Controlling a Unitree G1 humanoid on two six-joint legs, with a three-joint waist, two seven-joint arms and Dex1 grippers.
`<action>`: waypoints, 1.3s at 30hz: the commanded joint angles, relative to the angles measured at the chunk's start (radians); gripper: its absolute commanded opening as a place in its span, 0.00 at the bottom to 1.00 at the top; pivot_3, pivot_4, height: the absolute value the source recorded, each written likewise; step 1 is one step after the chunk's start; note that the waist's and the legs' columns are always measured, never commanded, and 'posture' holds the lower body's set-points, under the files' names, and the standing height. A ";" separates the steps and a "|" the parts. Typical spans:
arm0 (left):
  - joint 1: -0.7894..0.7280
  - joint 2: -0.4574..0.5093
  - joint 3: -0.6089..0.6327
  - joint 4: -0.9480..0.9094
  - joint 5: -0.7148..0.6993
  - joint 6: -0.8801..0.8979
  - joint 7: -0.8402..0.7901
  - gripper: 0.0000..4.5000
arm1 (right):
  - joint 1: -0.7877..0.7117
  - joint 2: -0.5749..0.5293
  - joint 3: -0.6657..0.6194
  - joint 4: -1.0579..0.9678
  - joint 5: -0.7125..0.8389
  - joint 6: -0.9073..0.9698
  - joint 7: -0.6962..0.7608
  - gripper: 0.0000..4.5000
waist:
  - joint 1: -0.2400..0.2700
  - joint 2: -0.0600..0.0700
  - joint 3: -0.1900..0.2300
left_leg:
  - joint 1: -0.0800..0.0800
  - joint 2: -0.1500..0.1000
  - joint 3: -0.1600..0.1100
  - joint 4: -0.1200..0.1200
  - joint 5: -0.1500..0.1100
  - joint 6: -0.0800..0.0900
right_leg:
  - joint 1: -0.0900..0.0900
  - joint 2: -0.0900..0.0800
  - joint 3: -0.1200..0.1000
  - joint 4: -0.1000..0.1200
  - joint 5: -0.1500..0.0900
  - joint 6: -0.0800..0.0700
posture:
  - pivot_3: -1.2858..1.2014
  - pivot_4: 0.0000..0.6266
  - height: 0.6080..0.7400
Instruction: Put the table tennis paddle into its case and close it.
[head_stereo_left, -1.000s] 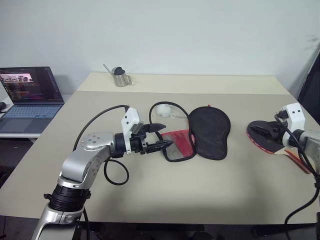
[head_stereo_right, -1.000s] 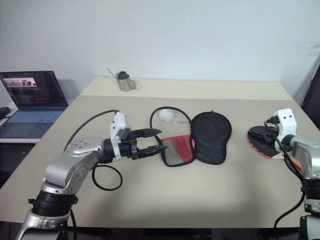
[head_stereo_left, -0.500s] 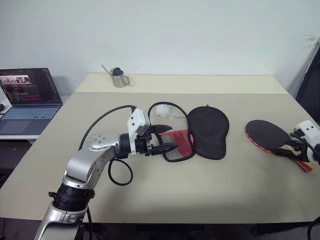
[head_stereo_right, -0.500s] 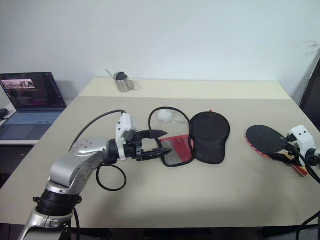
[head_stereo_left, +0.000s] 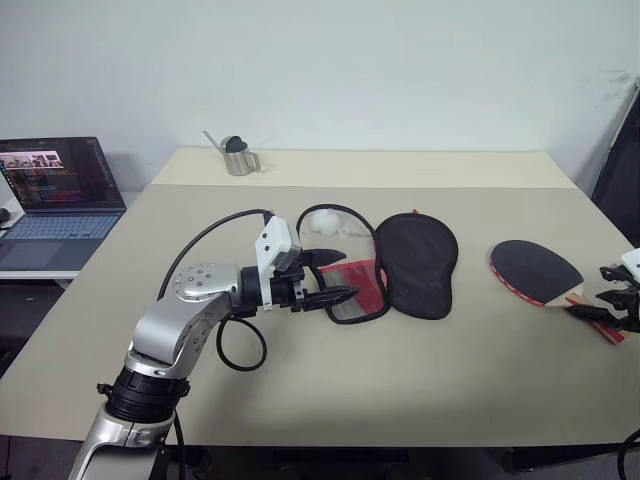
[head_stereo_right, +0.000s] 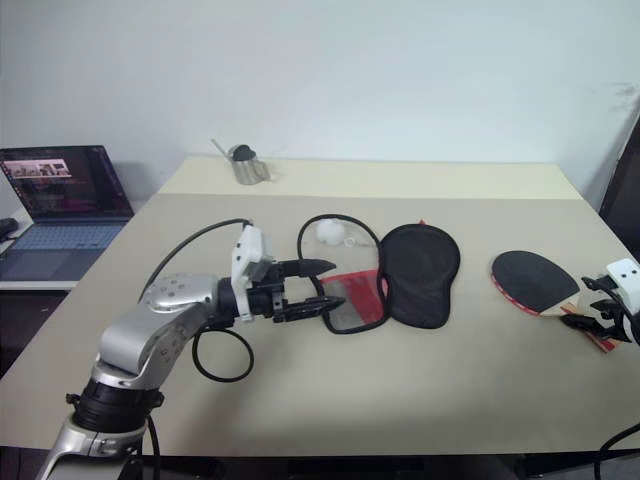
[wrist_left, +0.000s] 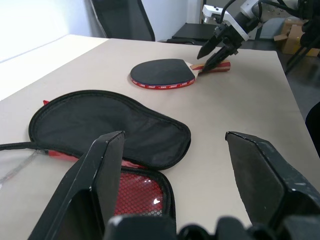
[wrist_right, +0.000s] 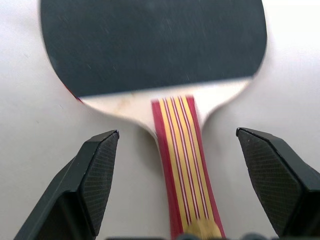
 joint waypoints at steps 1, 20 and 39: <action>-0.025 -0.003 0.007 -0.029 -0.013 -0.006 -0.008 0.78 | 0.002 -0.023 0.002 0.002 -0.018 -0.010 0.023 0.91 | 0.000 0.000 0.000 | 0.000 0.000 0.000 0.000 0.000 0.000 | 0.000 0.000 0.000 0.000 0.000 0.000 | 0.52 0.24 1.00; -0.031 0.000 0.012 -0.021 -0.008 -0.007 -0.002 0.78 | -0.007 0.107 -0.024 -0.089 0.011 0.114 0.028 0.50 | -0.027 0.000 0.000 | 0.008 0.001 0.001 0.000 0.000 0.000 | 0.008 0.001 0.002 0.000 0.000 0.000 | 0.52 0.24 1.00; -0.026 0.004 0.027 -0.035 -0.011 0.005 0.037 0.78 | 0.007 0.395 -0.115 -0.644 0.059 0.588 -0.425 0.24 | -0.053 -0.001 0.001 | 0.016 0.001 0.007 -0.001 0.000 0.000 | 0.010 0.003 0.018 0.001 0.001 0.003 | 0.52 0.24 1.00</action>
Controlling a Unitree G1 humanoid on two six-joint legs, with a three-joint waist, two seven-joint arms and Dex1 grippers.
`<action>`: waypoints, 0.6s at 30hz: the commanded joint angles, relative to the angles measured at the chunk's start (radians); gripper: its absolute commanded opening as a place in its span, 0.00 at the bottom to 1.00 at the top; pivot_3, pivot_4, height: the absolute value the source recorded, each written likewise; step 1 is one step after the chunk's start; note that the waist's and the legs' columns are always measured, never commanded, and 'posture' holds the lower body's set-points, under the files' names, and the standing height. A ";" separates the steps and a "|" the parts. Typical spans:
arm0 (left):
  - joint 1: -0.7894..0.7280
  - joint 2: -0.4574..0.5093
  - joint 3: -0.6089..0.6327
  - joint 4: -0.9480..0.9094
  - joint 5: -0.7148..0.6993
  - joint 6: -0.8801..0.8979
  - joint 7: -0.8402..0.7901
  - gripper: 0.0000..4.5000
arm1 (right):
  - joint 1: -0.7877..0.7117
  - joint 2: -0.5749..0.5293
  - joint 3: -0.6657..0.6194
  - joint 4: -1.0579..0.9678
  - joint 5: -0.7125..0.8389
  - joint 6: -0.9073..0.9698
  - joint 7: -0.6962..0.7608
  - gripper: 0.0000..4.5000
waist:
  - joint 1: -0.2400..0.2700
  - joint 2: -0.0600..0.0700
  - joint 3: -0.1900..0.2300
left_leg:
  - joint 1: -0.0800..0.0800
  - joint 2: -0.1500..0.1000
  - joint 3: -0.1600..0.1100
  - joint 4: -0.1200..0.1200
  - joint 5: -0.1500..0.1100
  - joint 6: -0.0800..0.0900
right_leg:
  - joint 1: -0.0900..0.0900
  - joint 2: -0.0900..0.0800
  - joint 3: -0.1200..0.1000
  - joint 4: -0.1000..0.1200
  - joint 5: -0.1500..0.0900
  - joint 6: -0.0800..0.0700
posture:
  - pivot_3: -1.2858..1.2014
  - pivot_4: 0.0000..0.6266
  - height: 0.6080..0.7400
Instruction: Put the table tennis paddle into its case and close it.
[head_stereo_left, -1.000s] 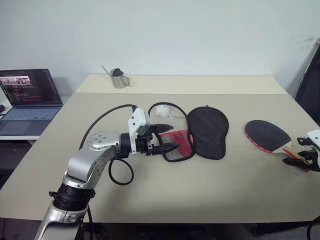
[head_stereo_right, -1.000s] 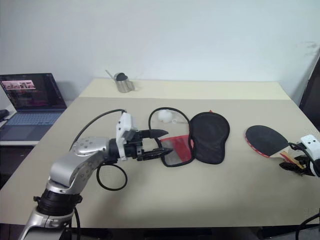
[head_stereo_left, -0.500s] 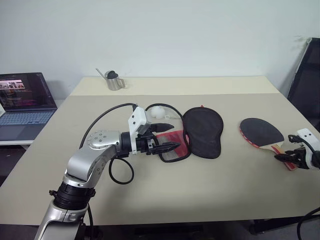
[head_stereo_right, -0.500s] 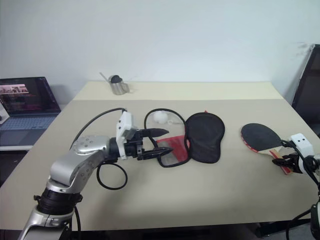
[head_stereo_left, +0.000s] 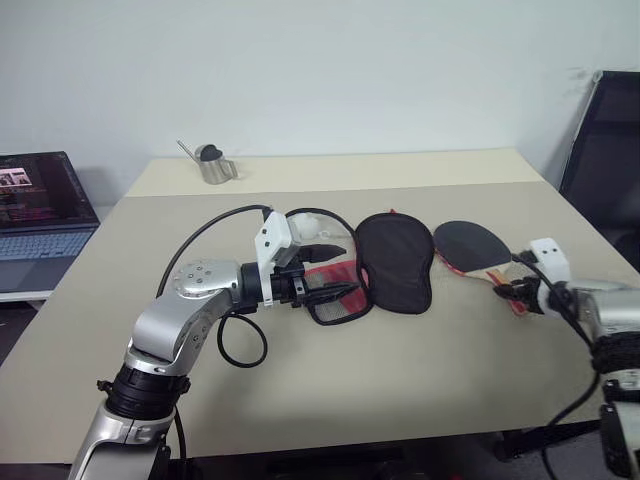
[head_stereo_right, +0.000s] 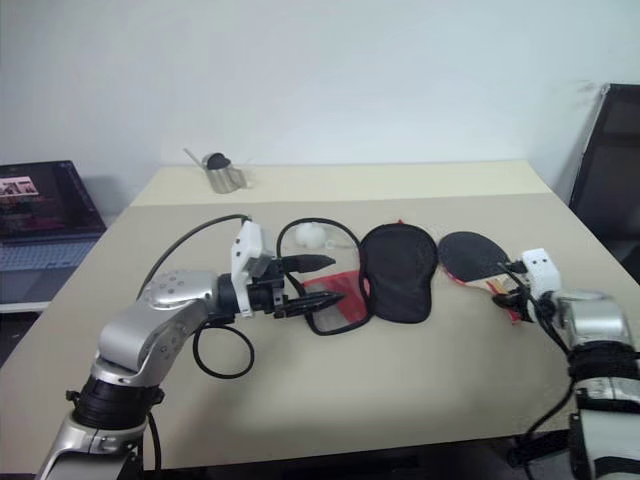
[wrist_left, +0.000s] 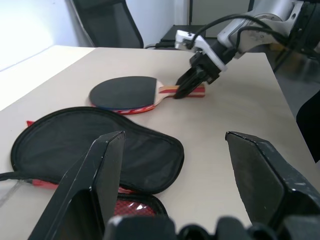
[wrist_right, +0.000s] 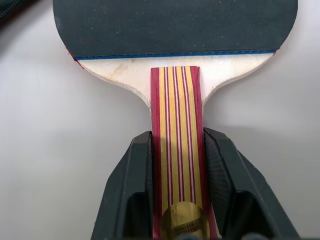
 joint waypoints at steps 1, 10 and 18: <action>-0.009 0.002 0.025 -0.036 -0.012 0.000 0.009 0.78 | -0.030 0.039 -0.039 -0.071 0.018 0.067 -0.108 0.24 | 0.002 0.000 0.000 | 0.000 0.000 0.000 0.000 0.000 0.000 | 0.000 0.000 0.000 -0.001 0.000 0.000 | 0.52 0.24 1.00; -0.001 0.001 0.025 -0.042 -0.013 -0.001 0.023 0.78 | -0.043 0.052 -0.029 -0.055 0.018 0.075 -0.194 0.24 | 0.002 0.000 0.000 | -0.001 -0.001 0.002 0.000 0.000 0.000 | 0.000 -0.001 0.001 -0.002 0.001 0.002 | 0.52 0.24 1.00; 0.000 -0.005 0.028 -0.042 -0.017 -0.002 0.031 0.78 | -0.051 0.092 -0.036 -0.082 0.053 0.064 -0.200 0.74 | 0.003 0.000 0.000 | -0.009 0.000 0.002 0.000 0.000 0.000 | -0.008 -0.001 0.001 -0.002 0.001 0.002 | 0.52 0.24 1.00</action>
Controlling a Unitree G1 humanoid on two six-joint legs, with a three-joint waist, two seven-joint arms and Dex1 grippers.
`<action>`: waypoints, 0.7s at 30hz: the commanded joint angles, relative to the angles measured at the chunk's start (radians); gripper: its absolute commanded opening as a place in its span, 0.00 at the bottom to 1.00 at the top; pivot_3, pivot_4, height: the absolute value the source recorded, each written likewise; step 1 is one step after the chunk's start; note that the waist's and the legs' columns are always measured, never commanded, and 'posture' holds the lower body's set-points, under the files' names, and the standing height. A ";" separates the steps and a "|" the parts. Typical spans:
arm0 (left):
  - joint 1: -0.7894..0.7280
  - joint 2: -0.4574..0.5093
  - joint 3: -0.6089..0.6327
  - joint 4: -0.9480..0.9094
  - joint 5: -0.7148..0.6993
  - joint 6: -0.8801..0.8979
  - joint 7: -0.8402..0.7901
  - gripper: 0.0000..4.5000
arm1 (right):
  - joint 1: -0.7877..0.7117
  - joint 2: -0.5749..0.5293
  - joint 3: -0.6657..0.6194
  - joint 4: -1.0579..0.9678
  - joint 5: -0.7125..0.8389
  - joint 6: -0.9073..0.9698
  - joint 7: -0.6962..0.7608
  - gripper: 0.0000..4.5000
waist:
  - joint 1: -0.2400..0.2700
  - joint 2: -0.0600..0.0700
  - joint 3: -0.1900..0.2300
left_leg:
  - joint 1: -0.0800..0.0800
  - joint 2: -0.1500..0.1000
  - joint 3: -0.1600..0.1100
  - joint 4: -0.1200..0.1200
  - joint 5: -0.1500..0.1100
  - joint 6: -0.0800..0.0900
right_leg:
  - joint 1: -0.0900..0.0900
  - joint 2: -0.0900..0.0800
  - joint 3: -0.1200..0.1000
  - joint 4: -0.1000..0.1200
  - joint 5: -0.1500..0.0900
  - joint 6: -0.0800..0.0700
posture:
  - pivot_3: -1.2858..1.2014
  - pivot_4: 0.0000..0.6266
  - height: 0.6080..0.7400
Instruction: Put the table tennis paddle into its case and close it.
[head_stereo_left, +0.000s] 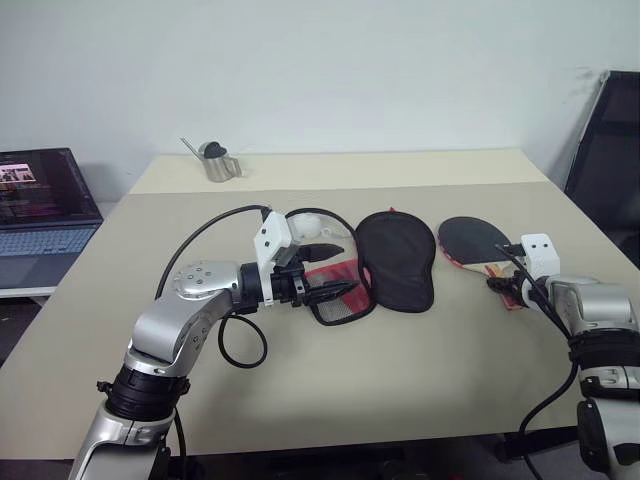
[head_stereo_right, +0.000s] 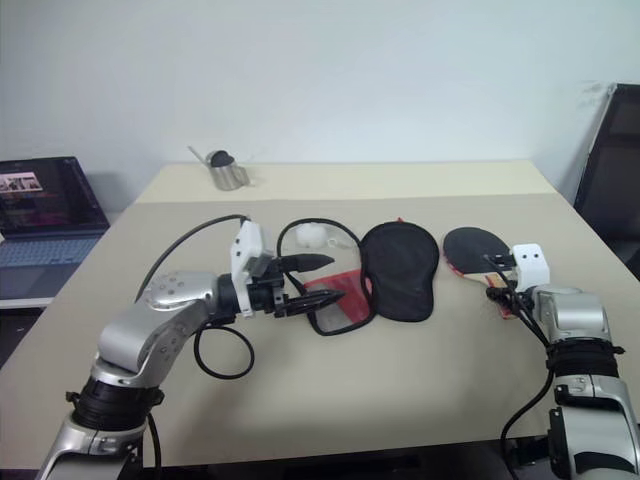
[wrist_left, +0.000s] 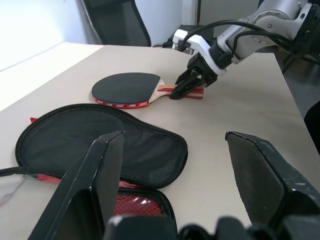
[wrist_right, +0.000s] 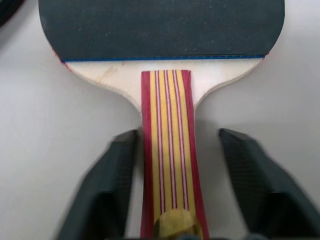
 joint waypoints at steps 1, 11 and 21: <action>-0.005 -0.004 0.029 -0.037 -0.016 -0.004 0.009 0.78 | -0.028 0.028 -0.005 -0.030 0.035 -0.027 0.007 0.74 | -0.001 0.000 0.000 | -0.001 0.000 0.000 0.000 0.000 0.000 | -0.002 0.000 0.000 0.000 0.000 0.000 | 0.52 0.24 1.00; 0.027 0.025 0.072 -0.063 -0.042 0.004 0.011 0.78 | -0.051 0.047 0.016 0.066 0.021 -0.078 0.002 0.74 | -0.001 0.000 0.000 | -0.005 0.000 0.000 0.000 0.000 0.000 | -0.005 0.000 0.000 0.000 0.000 0.000 | 0.52 0.24 1.00; 0.073 0.095 0.149 -0.072 -0.040 0.013 0.026 0.78 | -0.074 0.067 -0.013 0.101 0.018 -0.089 -0.078 0.25 | -0.002 0.000 0.000 | -0.004 0.000 0.001 0.001 0.000 0.000 | -0.005 0.000 0.000 0.001 0.001 0.001 | 0.52 0.24 1.00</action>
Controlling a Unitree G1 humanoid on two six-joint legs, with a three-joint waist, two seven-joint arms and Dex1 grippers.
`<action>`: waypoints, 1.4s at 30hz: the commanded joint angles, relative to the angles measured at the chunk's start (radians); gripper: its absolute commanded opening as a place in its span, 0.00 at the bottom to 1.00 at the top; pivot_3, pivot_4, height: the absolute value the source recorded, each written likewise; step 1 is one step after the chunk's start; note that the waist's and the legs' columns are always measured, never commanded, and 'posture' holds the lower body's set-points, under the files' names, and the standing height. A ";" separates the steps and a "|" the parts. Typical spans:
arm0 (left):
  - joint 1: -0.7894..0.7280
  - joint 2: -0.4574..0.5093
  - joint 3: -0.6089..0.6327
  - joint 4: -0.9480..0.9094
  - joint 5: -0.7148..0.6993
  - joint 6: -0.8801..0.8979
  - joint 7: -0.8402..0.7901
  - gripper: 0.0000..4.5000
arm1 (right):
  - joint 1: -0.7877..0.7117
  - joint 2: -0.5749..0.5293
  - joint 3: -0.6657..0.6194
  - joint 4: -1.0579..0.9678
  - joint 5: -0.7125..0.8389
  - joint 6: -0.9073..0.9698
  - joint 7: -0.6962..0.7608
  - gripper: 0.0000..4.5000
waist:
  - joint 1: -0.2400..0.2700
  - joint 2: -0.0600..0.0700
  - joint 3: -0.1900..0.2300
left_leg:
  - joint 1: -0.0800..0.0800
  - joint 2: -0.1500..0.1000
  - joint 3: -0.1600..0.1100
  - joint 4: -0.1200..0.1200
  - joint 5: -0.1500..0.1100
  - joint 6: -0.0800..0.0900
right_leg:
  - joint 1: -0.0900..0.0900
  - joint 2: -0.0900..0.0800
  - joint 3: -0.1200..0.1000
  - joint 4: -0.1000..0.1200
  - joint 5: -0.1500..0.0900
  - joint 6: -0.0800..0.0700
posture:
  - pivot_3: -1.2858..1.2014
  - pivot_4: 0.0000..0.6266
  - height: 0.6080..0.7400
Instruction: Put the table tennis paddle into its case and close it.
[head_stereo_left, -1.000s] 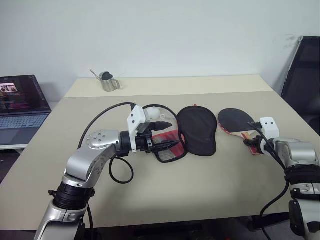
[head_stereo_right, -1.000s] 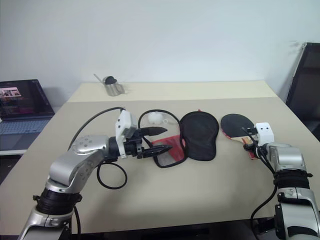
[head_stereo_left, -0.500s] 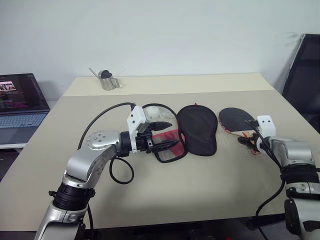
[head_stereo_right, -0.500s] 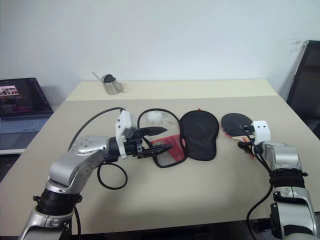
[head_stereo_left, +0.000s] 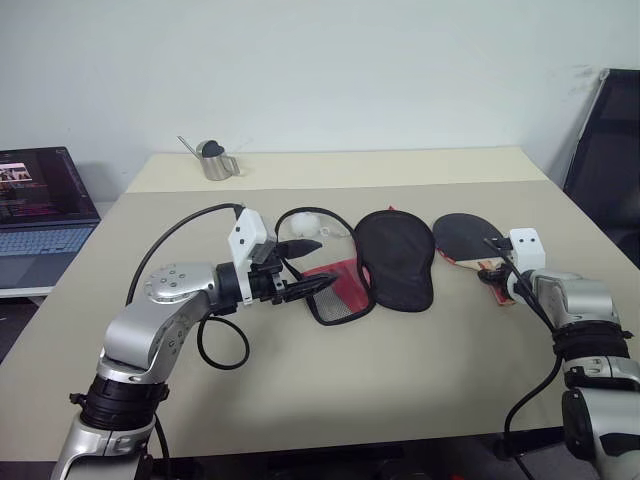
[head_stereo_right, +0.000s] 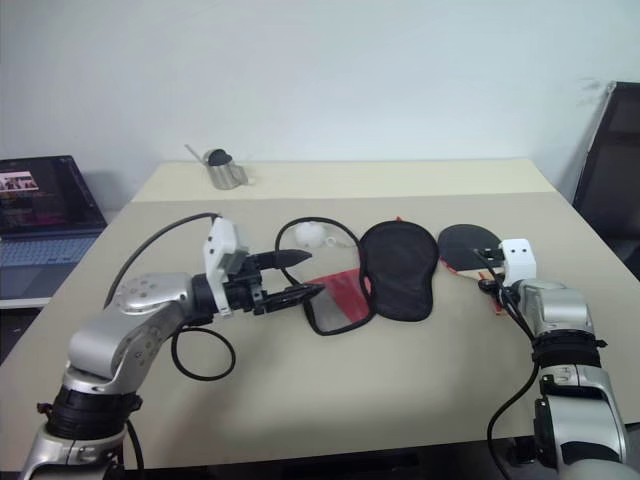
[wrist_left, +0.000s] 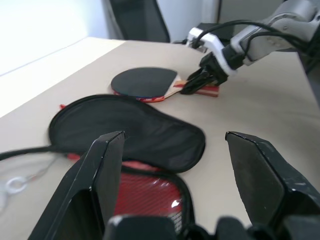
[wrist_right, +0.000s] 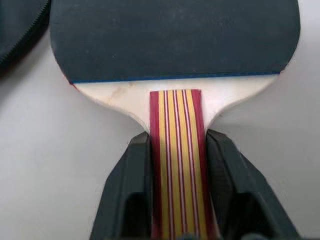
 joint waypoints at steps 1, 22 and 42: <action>0.011 0.030 0.057 -0.044 -0.012 -0.005 0.007 0.78 | -0.019 0.015 -0.023 0.001 0.018 -0.003 -0.028 0.25 | 0.000 0.000 0.000 | 0.000 0.000 0.000 0.000 0.000 0.000 | 0.000 0.000 0.000 0.000 0.000 0.000 | 0.52 0.24 1.00; 0.085 0.038 0.098 -0.100 -0.031 0.015 0.063 0.78 | -0.081 0.237 -0.058 -0.592 0.182 0.378 -0.216 0.25 | 0.005 0.002 0.001 | -0.003 0.000 -0.001 -0.004 0.000 0.000 | -0.004 -0.001 0.000 -0.001 0.000 0.000 | 0.52 0.24 1.00; 0.089 0.034 0.090 -0.103 -0.023 0.002 0.066 0.78 | 0.049 0.439 0.014 -0.582 0.109 0.279 -0.394 0.25 | 0.035 0.002 0.001 | -0.019 0.000 -0.001 0.000 0.000 0.000 | -0.021 -0.001 -0.001 0.005 0.000 0.000 | 0.52 0.24 1.00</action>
